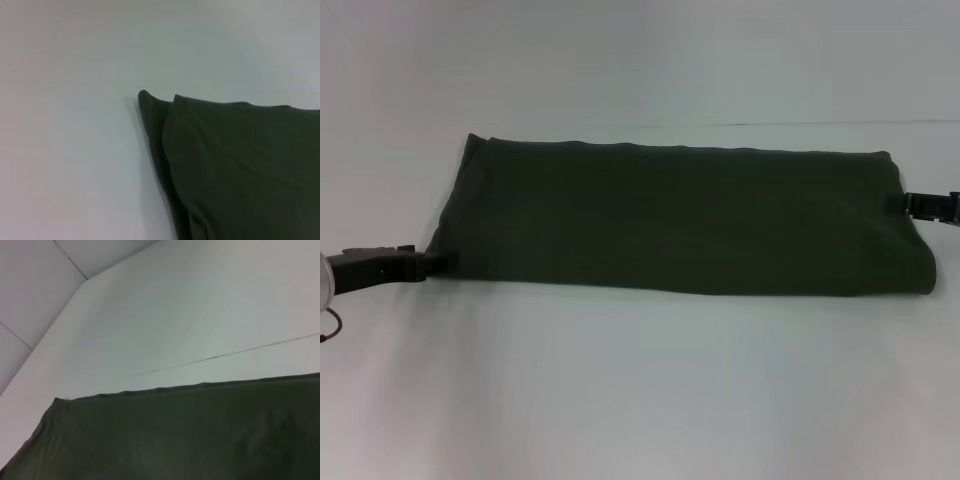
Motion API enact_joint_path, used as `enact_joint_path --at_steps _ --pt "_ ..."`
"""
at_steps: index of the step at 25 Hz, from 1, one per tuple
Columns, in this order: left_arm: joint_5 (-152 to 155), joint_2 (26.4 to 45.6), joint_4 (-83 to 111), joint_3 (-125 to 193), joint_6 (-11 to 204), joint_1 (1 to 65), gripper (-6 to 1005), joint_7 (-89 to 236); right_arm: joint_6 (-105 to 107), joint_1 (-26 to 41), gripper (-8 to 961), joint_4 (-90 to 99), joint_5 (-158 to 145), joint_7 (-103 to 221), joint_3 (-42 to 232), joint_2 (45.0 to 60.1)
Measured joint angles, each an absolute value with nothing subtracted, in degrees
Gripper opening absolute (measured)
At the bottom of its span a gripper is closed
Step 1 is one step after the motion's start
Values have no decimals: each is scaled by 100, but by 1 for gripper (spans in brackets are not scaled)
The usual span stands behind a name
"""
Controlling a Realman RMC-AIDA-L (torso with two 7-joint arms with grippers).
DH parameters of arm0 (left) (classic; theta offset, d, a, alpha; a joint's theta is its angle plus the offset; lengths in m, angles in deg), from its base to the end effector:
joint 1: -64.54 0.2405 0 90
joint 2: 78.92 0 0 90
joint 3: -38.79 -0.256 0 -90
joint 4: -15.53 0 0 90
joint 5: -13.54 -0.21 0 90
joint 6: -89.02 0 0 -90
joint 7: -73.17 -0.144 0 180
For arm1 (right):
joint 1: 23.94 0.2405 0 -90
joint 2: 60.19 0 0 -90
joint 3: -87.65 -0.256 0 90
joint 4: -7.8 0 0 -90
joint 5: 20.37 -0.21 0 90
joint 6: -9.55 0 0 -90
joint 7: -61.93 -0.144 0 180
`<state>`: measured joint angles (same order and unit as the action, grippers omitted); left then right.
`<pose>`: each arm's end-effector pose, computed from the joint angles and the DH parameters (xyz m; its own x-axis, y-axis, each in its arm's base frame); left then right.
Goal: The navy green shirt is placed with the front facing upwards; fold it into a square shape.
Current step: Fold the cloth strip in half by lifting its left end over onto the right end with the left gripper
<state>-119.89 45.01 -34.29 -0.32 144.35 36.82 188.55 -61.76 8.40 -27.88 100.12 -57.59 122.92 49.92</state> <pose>-0.3295 0.3700 0.0225 0.5218 0.6857 0.5075 0.8313 -0.2753 -0.4829 0.3225 0.3814 0.0748 0.3358 -0.7294 -0.5960 -0.9406 -0.2932 -0.1712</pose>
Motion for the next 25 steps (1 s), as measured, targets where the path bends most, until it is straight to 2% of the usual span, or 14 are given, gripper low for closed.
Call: enact_joint_path --at_steps 16,25 --pt "-11997 4501 -3393 -159 14369 3670 660 18848 -6130 813 673 -2788 10012 -5740 12267 5001" --pt "-12251 4495 -3315 -173 14263 3574 358 18891 -6128 794 671 -2793 10011 -5741 12270 5001"
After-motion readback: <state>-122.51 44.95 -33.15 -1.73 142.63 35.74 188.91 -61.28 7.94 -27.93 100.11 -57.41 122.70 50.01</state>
